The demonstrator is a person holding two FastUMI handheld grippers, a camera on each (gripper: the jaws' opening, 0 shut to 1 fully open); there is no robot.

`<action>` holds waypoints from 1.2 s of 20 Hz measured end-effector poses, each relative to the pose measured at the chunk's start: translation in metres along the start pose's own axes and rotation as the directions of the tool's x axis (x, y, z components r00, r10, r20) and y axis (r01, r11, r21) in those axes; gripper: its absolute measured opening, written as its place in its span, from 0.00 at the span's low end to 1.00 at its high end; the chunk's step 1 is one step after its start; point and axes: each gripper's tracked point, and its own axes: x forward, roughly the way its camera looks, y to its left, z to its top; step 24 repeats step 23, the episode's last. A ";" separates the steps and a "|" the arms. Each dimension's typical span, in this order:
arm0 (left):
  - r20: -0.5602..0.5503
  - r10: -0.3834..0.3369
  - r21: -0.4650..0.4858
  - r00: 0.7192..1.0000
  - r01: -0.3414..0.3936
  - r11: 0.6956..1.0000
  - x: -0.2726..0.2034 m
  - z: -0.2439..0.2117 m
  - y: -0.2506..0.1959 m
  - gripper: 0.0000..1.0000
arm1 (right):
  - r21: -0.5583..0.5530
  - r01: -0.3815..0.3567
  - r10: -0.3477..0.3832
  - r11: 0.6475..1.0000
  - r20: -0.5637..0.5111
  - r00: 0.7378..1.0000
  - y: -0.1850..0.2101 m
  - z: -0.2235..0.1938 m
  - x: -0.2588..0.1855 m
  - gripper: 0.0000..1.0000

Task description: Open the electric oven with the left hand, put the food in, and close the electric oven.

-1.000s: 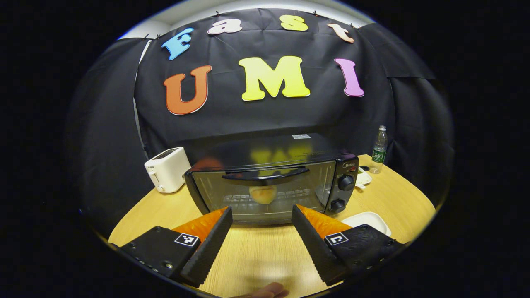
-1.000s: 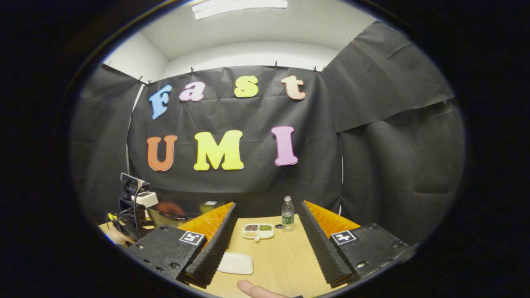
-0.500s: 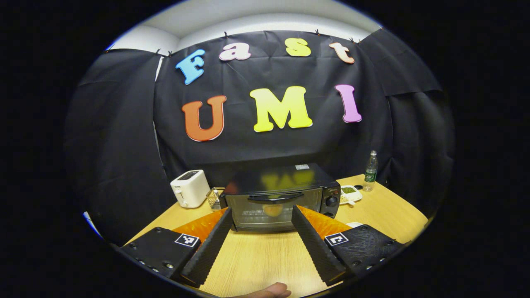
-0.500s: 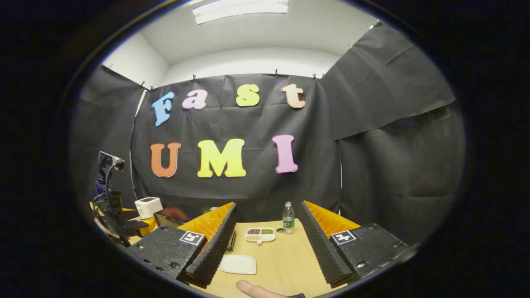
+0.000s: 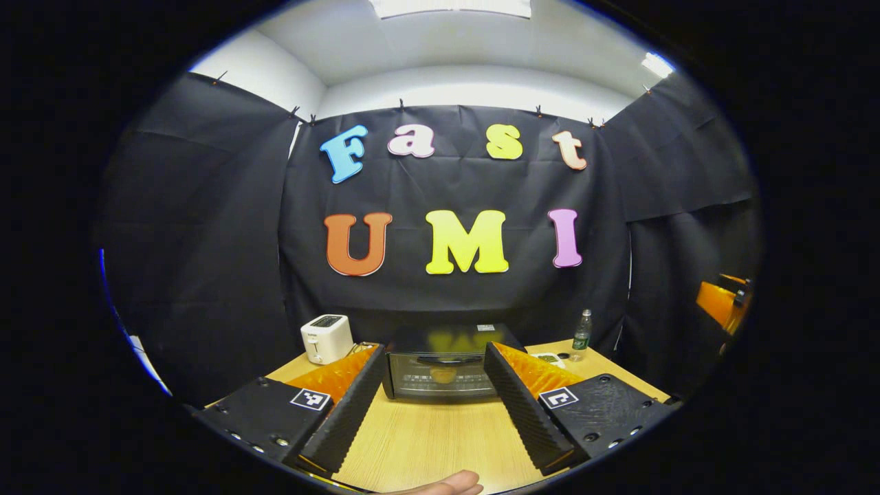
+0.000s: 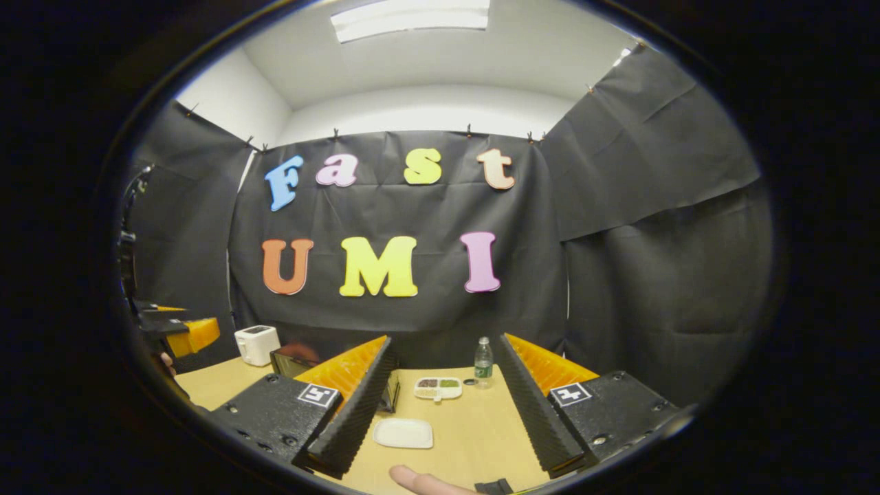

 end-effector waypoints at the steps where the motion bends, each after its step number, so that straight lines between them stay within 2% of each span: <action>1: 0.017 -0.005 0.005 1.000 0.004 1.000 -0.010 0.006 -0.002 0.94 | -0.011 -0.006 0.006 1.000 0.000 1.000 0.003 -0.001 -0.005 0.93; 4: 0.061 -0.033 0.003 0.998 0.033 0.999 -0.040 0.016 -0.011 0.94 | -0.031 0.016 -0.015 0.999 0.025 1.000 0.004 0.003 -0.026 0.96; 5: 0.064 -0.036 0.001 0.997 0.036 0.999 -0.050 0.017 -0.011 0.94 | -0.037 0.024 -0.022 0.999 0.036 0.999 0.005 0.004 -0.033 0.93; 6: 0.067 -0.039 -0.002 0.997 0.039 0.999 -0.057 0.017 -0.011 0.94 | -0.041 0.022 -0.021 0.999 0.042 0.999 0.008 0.005 -0.039 0.96; 10: 0.093 -0.090 -0.036 0.992 0.094 0.995 -0.080 0.023 -0.017 0.94 | -0.052 0.020 -0.017 0.998 0.066 0.998 0.016 0.009 -0.055 0.97; 13: 0.100 -0.077 -0.038 0.992 0.081 0.996 -0.091 0.019 -0.009 0.94 | -0.055 0.011 -0.007 0.998 0.073 0.997 0.025 0.009 -0.058 0.98; 14: 0.103 -0.074 -0.024 0.992 0.076 0.997 -0.093 0.018 -0.008 0.94 | -0.056 0.004 0.000 0.998 0.067 0.998 0.028 0.006 -0.059 0.95; 16: 0.087 -0.087 -0.009 0.992 0.088 0.996 -0.095 0.009 -0.013 0.94 | -0.055 -0.013 0.016 0.998 0.055 0.998 0.035 0.001 -0.060 0.95; 18: 0.087 -0.079 -0.004 0.993 0.080 0.997 -0.096 0.010 -0.012 0.94 | -0.056 -0.022 0.025 0.998 0.046 0.999 0.038 -0.002 -0.059 0.98; 19: 0.089 -0.068 0.002 0.994 0.069 0.998 -0.096 0.012 -0.008 0.94 | -0.057 -0.020 0.023 0.998 0.045 0.999 0.037 -0.003 -0.060 0.95; 24: 0.088 -0.066 0.002 0.994 0.066 0.998 -0.095 0.010 -0.010 0.94 | -0.049 -0.004 0.006 0.999 0.051 0.999 0.032 -0.001 -0.059 0.95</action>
